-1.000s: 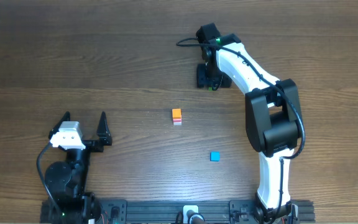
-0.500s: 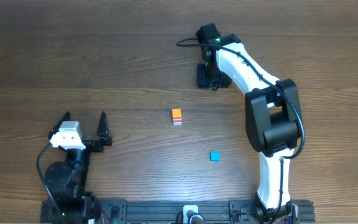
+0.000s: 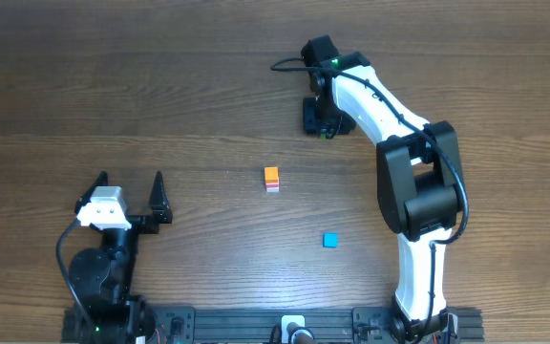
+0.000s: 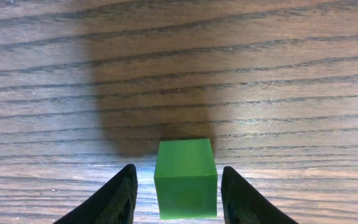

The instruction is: Stack Cubes

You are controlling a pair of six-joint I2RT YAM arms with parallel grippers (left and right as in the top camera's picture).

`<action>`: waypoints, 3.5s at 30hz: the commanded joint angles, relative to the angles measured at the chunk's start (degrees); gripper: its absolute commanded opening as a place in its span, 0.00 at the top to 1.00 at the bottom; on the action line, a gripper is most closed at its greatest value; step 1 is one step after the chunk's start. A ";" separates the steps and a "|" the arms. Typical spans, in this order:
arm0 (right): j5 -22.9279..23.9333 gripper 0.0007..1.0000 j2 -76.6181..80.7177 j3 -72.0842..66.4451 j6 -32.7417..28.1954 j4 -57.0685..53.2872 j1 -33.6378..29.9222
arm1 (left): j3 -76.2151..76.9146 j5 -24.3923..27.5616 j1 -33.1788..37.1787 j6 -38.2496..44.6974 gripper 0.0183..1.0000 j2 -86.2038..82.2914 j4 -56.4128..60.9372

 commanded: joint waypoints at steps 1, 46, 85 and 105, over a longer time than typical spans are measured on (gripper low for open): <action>-0.07 0.58 1.44 0.85 -0.37 0.15 -0.20 | -0.24 0.57 0.26 0.66 0.00 -0.42 -0.20; -0.11 0.99 -6.62 1.44 0.42 -3.85 3.13 | -0.24 0.57 0.26 0.66 0.00 -0.42 -0.17; 5.05 0.99 -19.54 -3.45 18.51 -12.50 24.70 | -0.24 0.57 0.26 0.66 0.00 -0.42 -0.20; 4.44 0.99 -14.58 -3.54 21.09 -10.82 25.20 | -0.24 0.57 0.26 0.66 0.00 -0.42 -0.17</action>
